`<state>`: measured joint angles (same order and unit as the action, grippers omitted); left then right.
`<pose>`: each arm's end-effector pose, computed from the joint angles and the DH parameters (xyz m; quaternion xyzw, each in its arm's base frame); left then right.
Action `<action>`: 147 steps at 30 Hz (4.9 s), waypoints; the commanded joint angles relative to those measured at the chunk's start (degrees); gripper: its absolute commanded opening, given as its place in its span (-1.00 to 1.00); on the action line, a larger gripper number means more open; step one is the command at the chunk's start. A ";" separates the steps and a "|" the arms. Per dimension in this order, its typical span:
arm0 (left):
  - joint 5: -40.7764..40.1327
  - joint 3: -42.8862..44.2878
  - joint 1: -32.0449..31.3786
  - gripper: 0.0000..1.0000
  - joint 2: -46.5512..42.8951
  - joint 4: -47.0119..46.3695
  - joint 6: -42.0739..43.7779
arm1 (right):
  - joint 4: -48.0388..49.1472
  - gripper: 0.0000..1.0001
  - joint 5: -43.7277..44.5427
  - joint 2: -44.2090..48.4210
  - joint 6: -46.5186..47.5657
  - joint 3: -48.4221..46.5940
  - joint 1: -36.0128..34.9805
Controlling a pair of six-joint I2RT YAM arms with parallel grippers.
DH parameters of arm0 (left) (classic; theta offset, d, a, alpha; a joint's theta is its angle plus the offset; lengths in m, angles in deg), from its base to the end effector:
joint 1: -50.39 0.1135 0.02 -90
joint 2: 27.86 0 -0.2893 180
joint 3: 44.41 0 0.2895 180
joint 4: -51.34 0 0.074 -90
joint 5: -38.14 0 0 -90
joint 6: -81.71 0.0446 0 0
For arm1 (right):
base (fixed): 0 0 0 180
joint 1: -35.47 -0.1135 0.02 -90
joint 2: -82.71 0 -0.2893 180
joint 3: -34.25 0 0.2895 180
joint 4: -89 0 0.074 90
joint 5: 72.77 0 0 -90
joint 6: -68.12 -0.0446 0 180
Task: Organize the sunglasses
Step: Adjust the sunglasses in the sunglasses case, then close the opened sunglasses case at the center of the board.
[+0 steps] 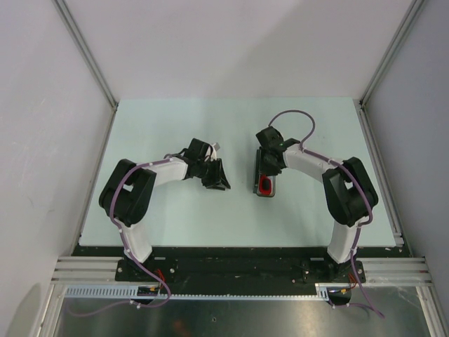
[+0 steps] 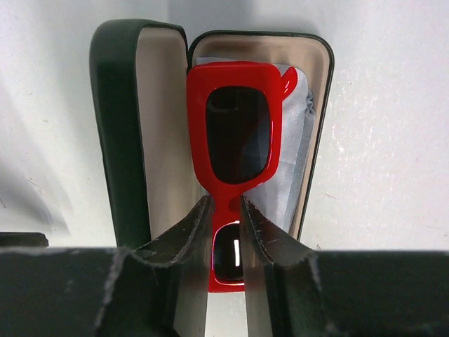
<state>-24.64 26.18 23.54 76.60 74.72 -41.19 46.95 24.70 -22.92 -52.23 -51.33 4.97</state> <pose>0.3424 -0.1962 0.1367 0.0170 0.9347 -0.3323 0.1251 0.3693 0.2108 0.1884 0.0144 0.9685 0.0673 0.2395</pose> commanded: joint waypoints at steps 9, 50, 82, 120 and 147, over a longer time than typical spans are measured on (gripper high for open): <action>0.73 2.19 0.31 -0.31 -1.90 0.53 1.44 | -1.29 -0.61 2.11 -2.39 -2.26 -0.38 -0.52; 1.16 2.36 0.40 -0.31 -1.98 0.71 1.18 | -2.08 -0.28 4.40 3.14 0.03 -0.99 -0.17; 6.35 14.05 -3.12 0.63 -1.99 -2.80 4.34 | -4.55 0.04 -1.48 17.46 -0.95 -0.38 2.81; -2.44 9.92 -1.63 0.46 -3.39 -3.60 2.67 | -0.50 -0.30 -10.45 1.91 2.22 -5.65 2.02; -2.44 8.61 -0.31 0.46 -3.92 -3.51 3.20 | 4.33 -1.00 -20.29 2.09 -4.36 -5.83 4.22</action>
<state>-26.70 35.58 22.42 75.84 72.40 -38.72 46.65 7.56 -21.23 -53.24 -55.18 9.40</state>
